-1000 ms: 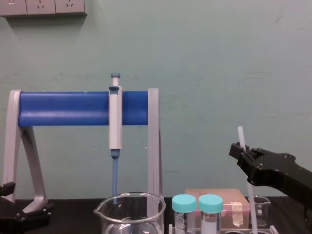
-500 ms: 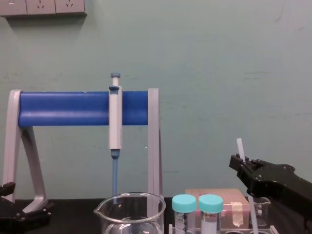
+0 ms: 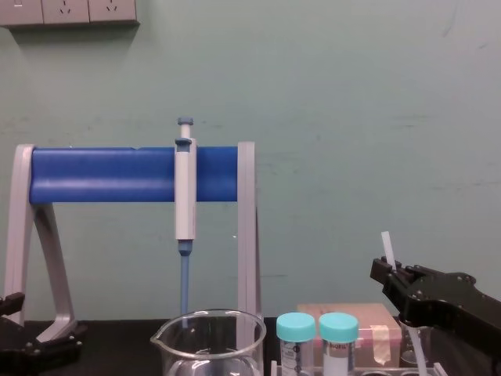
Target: Pick up the stirring rod with one hand, then place it down.
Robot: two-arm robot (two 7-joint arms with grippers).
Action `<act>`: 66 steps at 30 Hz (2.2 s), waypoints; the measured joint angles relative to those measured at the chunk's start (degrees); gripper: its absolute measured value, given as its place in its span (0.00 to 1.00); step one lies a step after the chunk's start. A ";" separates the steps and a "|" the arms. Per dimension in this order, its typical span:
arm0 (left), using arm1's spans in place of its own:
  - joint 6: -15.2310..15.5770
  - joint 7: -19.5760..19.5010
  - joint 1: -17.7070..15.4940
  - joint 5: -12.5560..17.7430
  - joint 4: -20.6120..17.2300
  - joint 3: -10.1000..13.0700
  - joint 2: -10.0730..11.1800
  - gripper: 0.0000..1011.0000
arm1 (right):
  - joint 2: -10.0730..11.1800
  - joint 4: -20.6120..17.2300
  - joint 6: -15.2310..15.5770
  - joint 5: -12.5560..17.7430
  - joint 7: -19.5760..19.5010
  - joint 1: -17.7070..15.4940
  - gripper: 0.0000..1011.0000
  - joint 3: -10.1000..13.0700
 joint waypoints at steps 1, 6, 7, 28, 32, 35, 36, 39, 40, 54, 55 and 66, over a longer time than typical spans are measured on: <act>0.00 0.00 0.00 0.00 0.00 0.00 0.00 0.99 | 0.01 0.00 0.01 0.00 0.00 -0.01 0.07 0.00; 0.00 0.00 0.00 0.00 0.00 0.00 0.00 0.99 | 0.02 -0.02 0.05 0.02 0.01 -0.03 0.07 0.00; 0.00 0.00 0.00 0.00 0.00 0.00 0.00 0.99 | 0.02 -0.02 0.06 0.03 0.02 -0.03 0.07 0.00; 0.00 0.00 0.00 0.00 0.00 0.00 0.00 0.99 | 0.03 -0.02 0.17 0.11 0.04 -0.02 0.64 0.00; 0.00 0.00 0.00 0.00 0.00 0.00 0.00 0.99 | 0.02 -0.02 0.17 0.13 0.05 -0.02 0.75 0.00; 0.00 0.00 0.00 0.00 0.00 0.00 0.00 0.99 | 0.02 -0.02 0.16 0.14 0.06 -0.02 0.85 0.00; 0.00 0.00 0.00 0.00 0.00 0.00 0.00 0.99 | 0.02 -0.02 0.16 0.15 0.07 -0.02 0.88 0.00; 0.00 0.00 0.00 0.00 0.00 0.00 0.00 0.99 | 0.03 -0.02 0.16 0.15 0.08 -0.02 0.96 0.00; 0.00 0.00 0.00 0.00 0.00 0.00 0.00 0.99 | 0.02 -0.02 0.15 0.15 0.08 -0.02 0.97 0.00; 0.00 0.00 0.00 0.00 0.00 0.00 0.00 0.99 | 0.70 -5.19 2.97 -3.84 -10.02 -2.03 0.99 5.01; 0.00 0.00 0.00 0.00 0.00 0.00 0.00 0.99 | 0.75 -5.31 3.26 -4.21 -10.60 -2.19 0.99 5.32; 0.00 0.00 0.00 0.00 0.00 0.00 0.00 0.99 | 0.51 -3.79 7.32 -8.50 -15.34 -3.61 0.99 7.01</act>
